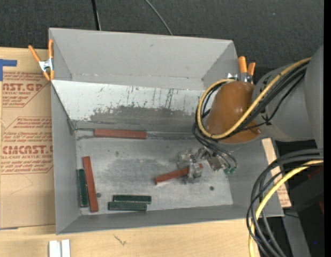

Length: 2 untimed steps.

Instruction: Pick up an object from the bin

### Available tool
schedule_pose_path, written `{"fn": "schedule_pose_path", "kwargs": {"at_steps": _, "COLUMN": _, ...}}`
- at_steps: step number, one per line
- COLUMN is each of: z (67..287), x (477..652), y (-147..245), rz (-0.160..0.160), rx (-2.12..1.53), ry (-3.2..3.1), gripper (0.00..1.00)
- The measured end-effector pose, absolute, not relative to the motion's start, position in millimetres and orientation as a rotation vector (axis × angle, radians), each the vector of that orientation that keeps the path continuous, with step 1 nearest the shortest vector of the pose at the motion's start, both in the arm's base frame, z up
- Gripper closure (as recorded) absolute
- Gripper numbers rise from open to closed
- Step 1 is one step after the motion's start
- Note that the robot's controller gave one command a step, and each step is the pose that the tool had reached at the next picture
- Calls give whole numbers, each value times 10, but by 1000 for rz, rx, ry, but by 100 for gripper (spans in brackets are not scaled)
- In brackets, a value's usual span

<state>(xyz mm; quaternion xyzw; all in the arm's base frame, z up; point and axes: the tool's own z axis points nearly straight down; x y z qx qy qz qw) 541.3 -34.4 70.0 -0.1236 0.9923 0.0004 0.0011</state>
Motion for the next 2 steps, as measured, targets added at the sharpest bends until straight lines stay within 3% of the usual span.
{"fn": "schedule_pose_path", "kwargs": {"at_steps": 1, "z": 699, "x": 5412, "y": -345, "rz": 1, "rx": -388, "ry": 3115, "gripper": 100}}
{"fn": "schedule_pose_path", "kwargs": {"at_steps": 2, "z": 2275, "x": 5507, "y": -261, "rz": -1, "rx": -550, "ry": 3087, "gripper": 100}}
